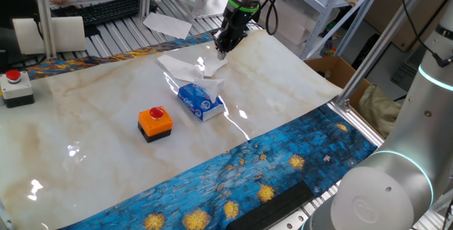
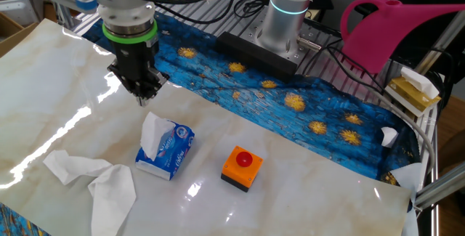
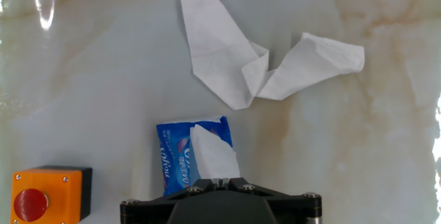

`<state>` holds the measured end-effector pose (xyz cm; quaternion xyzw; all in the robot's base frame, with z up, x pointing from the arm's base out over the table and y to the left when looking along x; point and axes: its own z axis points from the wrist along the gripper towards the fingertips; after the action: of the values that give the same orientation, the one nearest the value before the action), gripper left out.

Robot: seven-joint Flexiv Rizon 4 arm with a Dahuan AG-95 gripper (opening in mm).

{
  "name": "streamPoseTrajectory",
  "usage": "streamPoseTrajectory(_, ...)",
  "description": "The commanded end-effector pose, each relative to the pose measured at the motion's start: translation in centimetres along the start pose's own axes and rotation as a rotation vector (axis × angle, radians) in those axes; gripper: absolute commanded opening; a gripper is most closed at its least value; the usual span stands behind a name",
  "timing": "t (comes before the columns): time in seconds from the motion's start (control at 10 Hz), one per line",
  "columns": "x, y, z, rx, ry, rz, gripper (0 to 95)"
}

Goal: Pull out a napkin

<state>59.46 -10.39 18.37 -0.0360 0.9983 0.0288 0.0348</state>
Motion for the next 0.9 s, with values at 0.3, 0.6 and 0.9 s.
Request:
streamPoseTrajectory(0.3, -0.09, 0.01, 0.03, -0.006, 0.003, -0.021, 0.0)
streamPoseTrajectory(0.6, -0.08, 0.01, 0.03, 0.0, 0.007, -0.021, 0.0)
streamPoseTrajectory(0.9, -0.08, 0.01, 0.03, -0.003, 0.029, 0.033, 0.0)
